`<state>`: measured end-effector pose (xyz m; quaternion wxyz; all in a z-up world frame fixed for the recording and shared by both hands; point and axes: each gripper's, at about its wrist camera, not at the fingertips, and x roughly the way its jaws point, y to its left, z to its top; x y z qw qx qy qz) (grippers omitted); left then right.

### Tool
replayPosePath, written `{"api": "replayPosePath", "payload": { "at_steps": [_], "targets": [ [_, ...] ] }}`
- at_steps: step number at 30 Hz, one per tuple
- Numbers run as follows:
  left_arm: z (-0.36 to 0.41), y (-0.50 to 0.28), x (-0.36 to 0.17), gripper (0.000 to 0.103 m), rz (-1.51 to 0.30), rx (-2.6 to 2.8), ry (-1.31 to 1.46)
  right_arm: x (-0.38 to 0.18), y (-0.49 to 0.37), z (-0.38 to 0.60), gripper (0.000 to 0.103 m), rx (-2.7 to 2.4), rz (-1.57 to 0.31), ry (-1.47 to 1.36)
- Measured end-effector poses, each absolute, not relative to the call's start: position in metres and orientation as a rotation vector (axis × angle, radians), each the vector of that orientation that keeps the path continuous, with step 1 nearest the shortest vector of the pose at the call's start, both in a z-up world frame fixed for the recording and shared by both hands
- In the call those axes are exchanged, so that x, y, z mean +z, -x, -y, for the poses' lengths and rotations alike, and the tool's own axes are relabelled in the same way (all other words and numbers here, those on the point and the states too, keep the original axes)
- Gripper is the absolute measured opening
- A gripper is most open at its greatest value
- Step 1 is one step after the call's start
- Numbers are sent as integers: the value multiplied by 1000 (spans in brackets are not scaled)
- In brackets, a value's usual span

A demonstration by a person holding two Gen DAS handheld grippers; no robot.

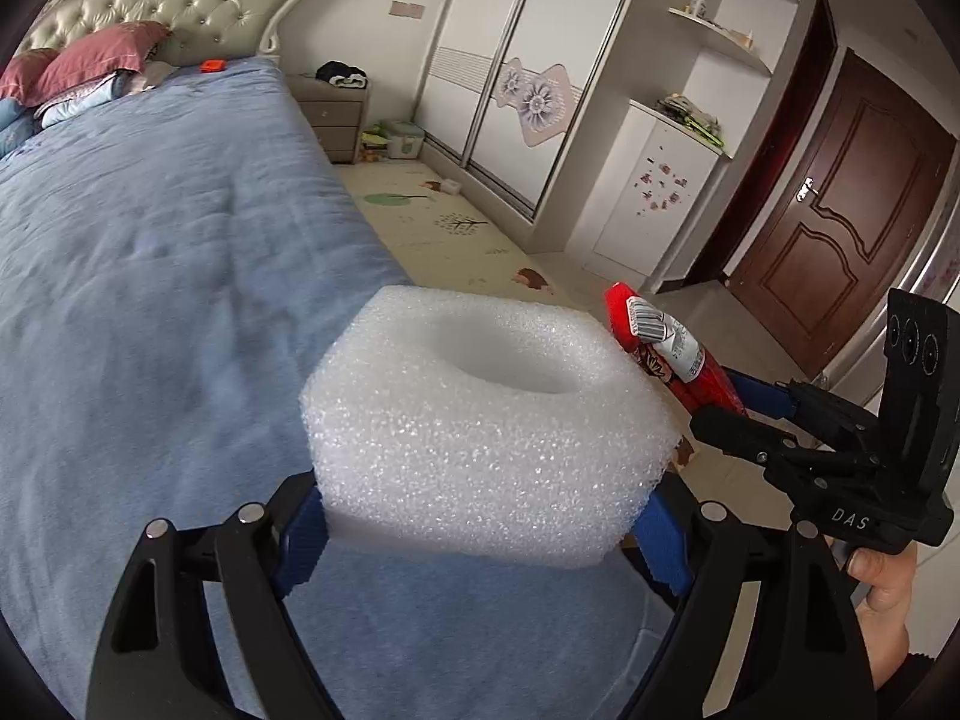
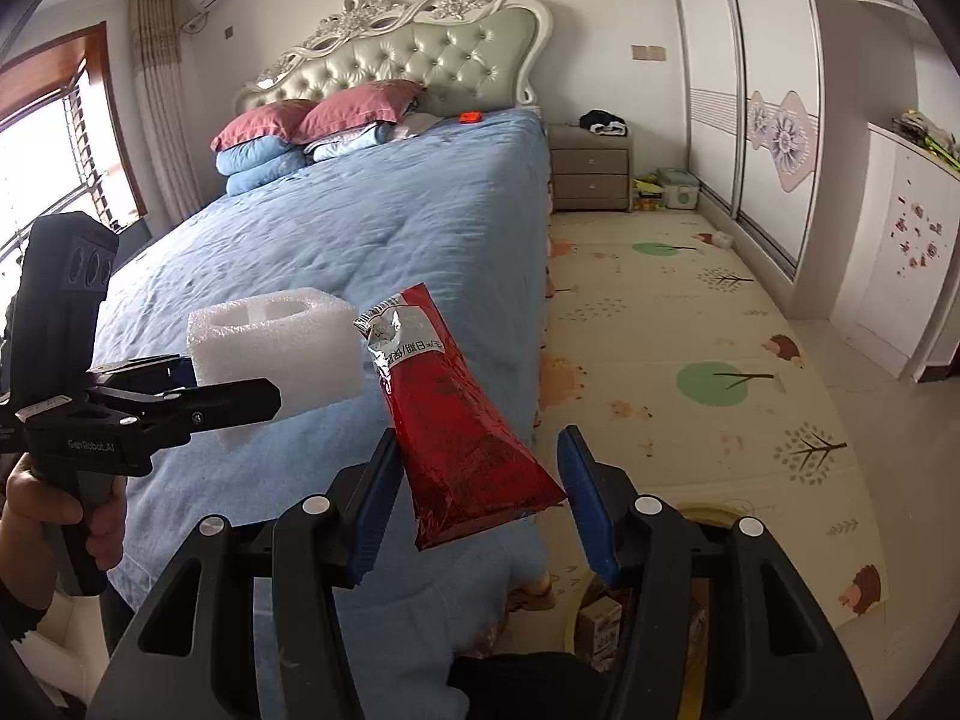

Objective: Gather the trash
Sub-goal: 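Carry foam block and snack bag to the yellow bin and release both inside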

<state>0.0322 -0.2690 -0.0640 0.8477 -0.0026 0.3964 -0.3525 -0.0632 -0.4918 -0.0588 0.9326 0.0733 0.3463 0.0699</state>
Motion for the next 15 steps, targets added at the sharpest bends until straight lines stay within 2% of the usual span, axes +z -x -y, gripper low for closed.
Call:
{"api": "replayPosePath", "payload": {
  "at_steps": [8, 15],
  "targets": [
    [374, -11, -70, 84, -855, -883, -117, -87, 118, 570, 52, -32, -723, -269],
    [455, 2, -106, 84, -965, -976, -222, -120, 151, 623, 52, -156, -766, -359]
  ]
}}
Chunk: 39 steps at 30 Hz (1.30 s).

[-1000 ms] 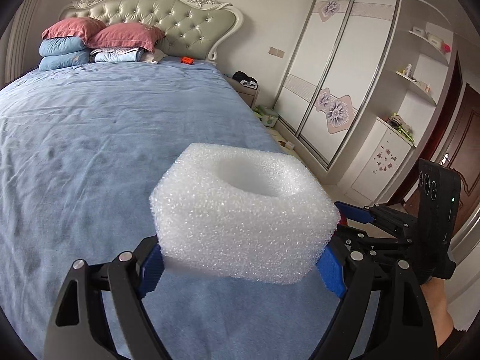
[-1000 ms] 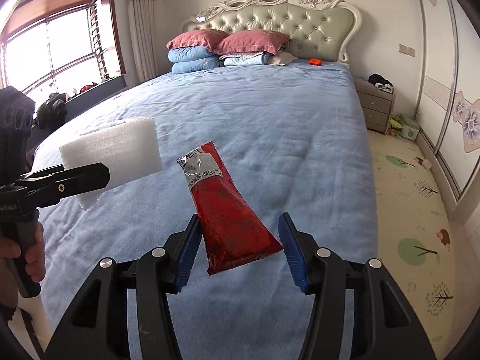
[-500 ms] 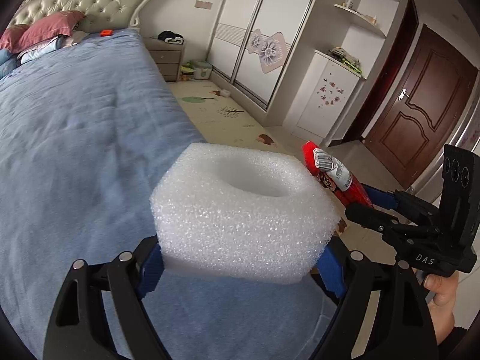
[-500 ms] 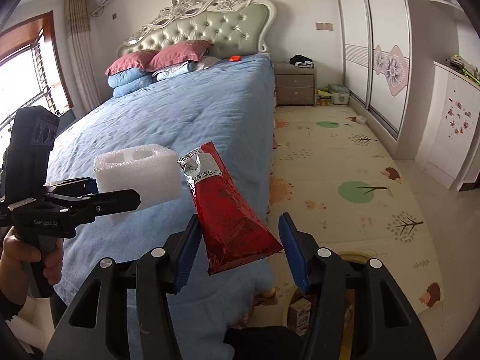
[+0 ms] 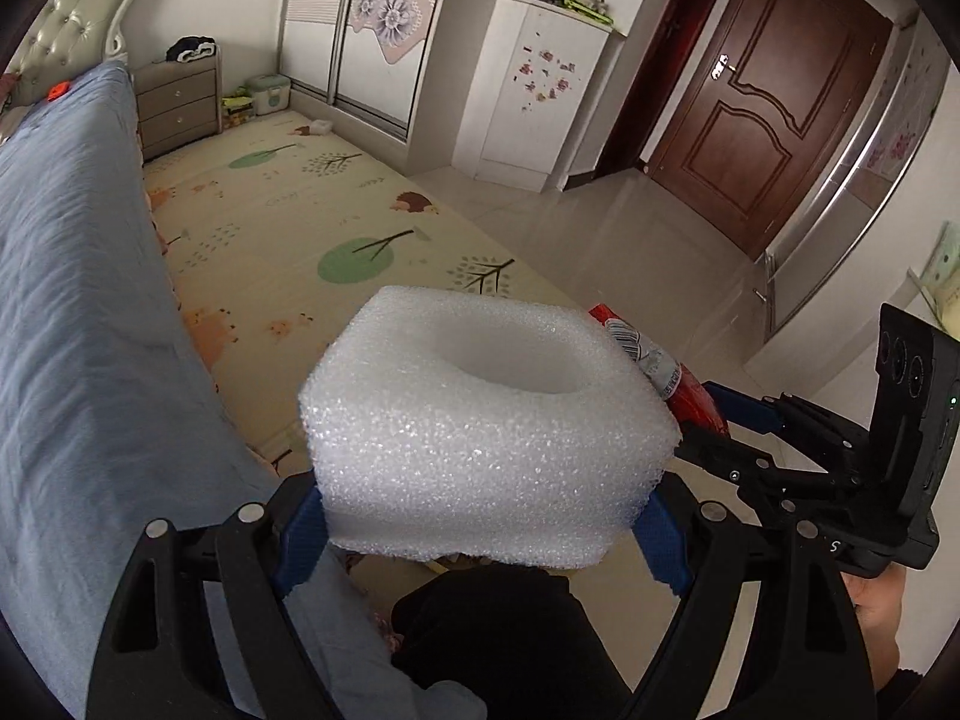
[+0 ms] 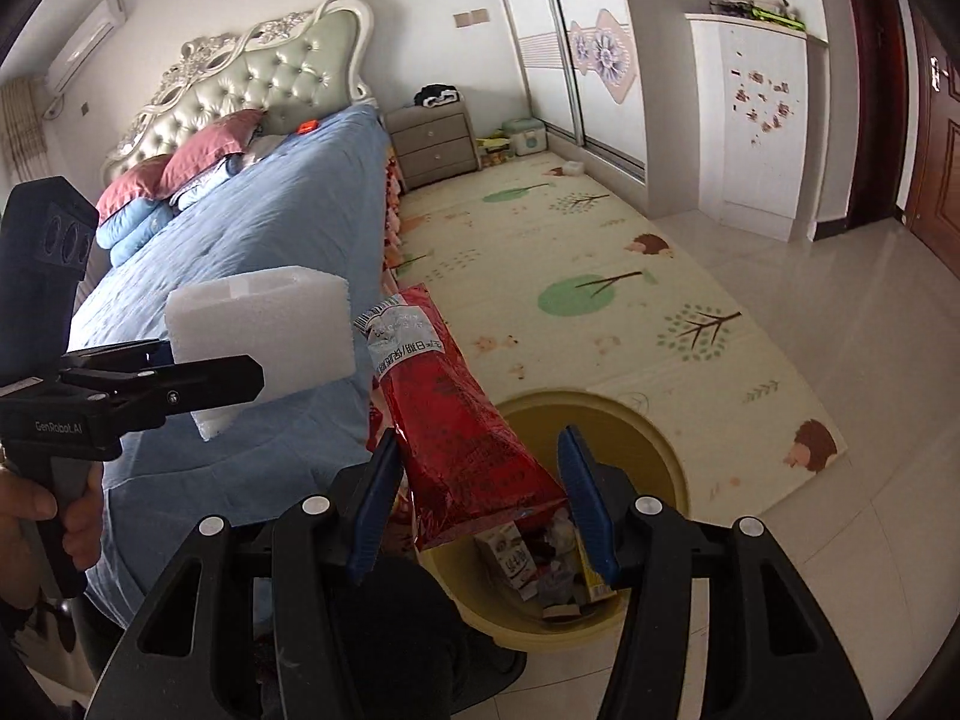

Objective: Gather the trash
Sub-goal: 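Carry foam block and snack bag to the yellow bin and release both inside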

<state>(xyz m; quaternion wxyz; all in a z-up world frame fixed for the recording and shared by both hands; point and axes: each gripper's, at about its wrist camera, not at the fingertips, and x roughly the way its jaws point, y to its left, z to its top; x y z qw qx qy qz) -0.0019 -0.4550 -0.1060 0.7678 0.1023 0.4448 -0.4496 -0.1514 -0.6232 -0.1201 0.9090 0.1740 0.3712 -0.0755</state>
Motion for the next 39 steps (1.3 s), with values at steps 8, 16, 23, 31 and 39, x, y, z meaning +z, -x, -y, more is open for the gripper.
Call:
{"api": "replayPosePath", "payload": {
  "at_steps": [8, 16, 23, 31, 39],
  "targets": [
    [518, 2, -148, 84, -1095, -1011, -300, -151, 165, 655, 52, -196, -807, -434],
    [548, -20, -191, 84, -1253, -981, -303, -182, 158, 676, 52, -214, -851, -493],
    [554, -22, -209, 84, -1273, -967, -344, -201, 149, 685, 52, -221, -889, -527],
    [557, -23, -221, 84, -1295, -940, -378, -211, 140, 690, 52, -220, -904, -541],
    [555, -32, -232, 85, -1368, -921, -328, -217, 132, 689, 53, -198, -931, -527]
  ]
}}
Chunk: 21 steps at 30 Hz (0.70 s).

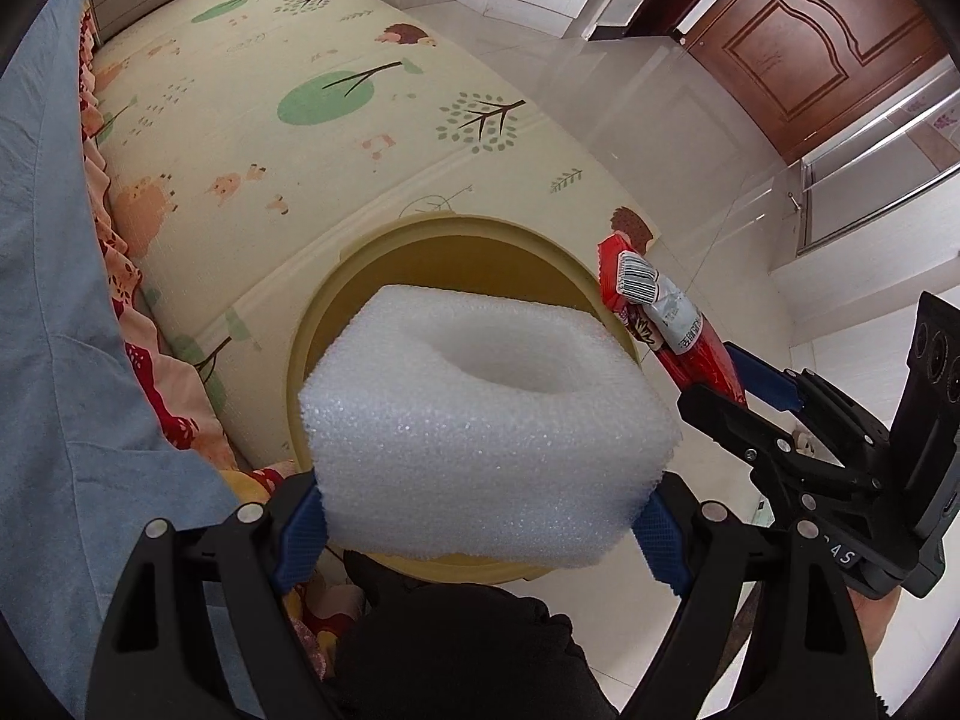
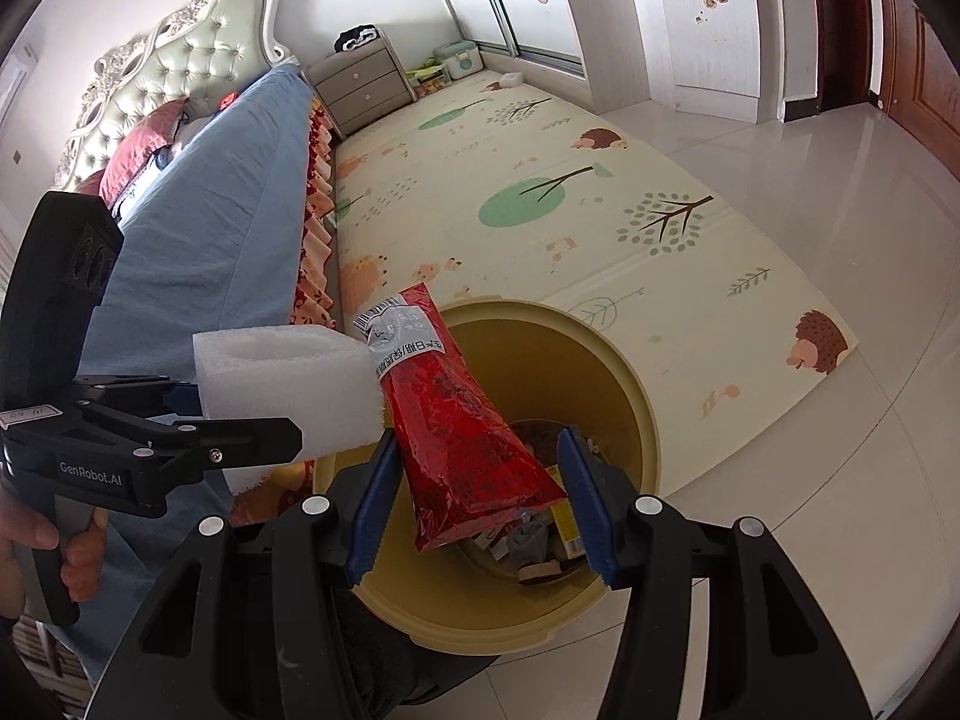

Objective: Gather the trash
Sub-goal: 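Carry foam block and snack bag to the yellow bin and release both inside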

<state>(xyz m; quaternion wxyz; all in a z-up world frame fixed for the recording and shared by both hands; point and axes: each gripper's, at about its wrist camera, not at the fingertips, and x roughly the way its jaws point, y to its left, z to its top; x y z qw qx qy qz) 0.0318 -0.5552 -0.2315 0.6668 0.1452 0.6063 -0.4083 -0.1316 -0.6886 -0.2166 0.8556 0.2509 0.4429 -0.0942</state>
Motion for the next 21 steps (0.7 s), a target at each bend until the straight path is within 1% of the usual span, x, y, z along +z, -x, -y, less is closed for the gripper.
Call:
{"api": "replayPosePath", "payload": {
  "at_steps": [1, 2, 4, 10, 14, 21],
  "targets": [
    [555, -34, -233, 85, -1386, -924, -309, -217, 131, 689, 55, -189, -933, -534],
    [554, -36, -235, 89, -1405, -919, -293, -219, 130, 690, 64, -184, -933, -547],
    [552, -40, -240, 95, -1427, -883, -281, -221, 131, 693, 71, -189, -933, -580],
    [551, -42, -252, 97, -1462, -827, -317, -226, 140, 698, 71, -210, -935, -613],
    [554, -34, -256, 97, -1459, -833, -382, -231, 144, 696, 71, -221, -956, -617],
    [555, -29, -253, 97, -1426, -854, -416, -231, 141, 691, 71, -210, -973, -601]
  ]
}}
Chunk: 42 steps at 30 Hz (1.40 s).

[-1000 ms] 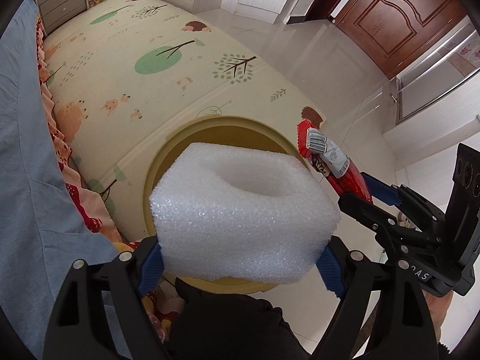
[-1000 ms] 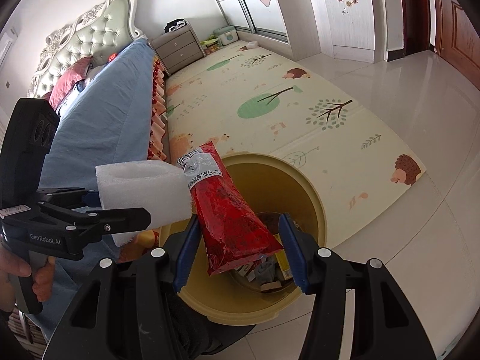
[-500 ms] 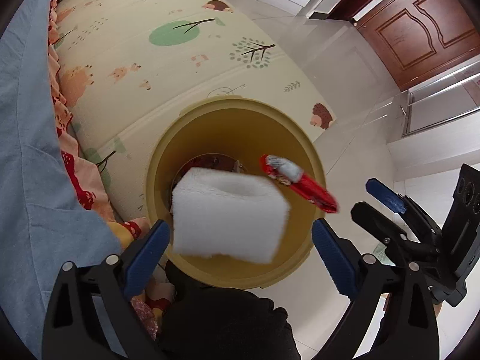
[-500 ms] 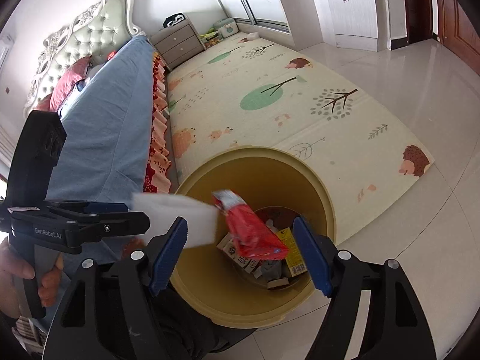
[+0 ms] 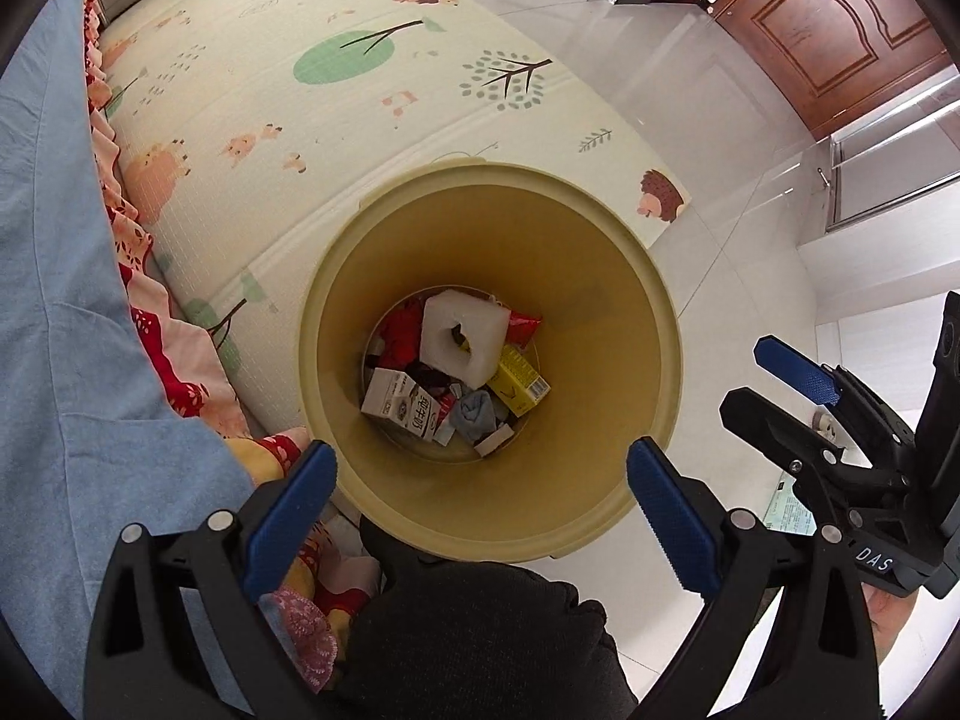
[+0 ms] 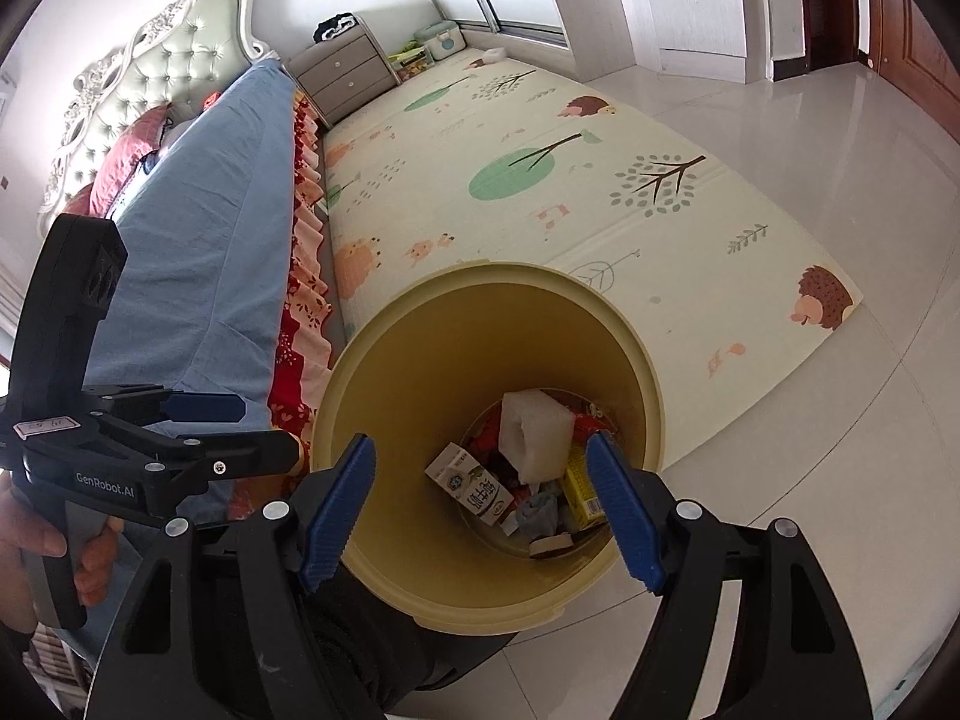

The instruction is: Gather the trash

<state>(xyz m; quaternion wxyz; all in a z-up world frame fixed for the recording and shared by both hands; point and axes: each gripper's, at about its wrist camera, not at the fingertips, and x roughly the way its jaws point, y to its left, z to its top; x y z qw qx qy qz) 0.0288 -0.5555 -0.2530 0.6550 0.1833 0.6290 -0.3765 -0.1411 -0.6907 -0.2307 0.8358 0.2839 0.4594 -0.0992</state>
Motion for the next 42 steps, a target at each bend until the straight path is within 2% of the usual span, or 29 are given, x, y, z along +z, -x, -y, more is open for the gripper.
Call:
{"api": "replayPosePath", "payload": {
  "at_steps": [13, 23, 34, 42],
  "targets": [
    [555, -28, -244, 97, -1389, -878, -394, -218, 142, 685, 71, -221, -977, -566],
    [551, -24, -219, 97, -1309, -938, -347, -180, 147, 673, 71, -248, -941, -496],
    [518, -10, -132, 97, -1058, -1002, -311, -95, 155, 638, 71, -260, -794, -353],
    [437, -17, -74, 97, -855, -882, -277, -40, 130, 579, 71, -142, -671, -253]
  ]
}}
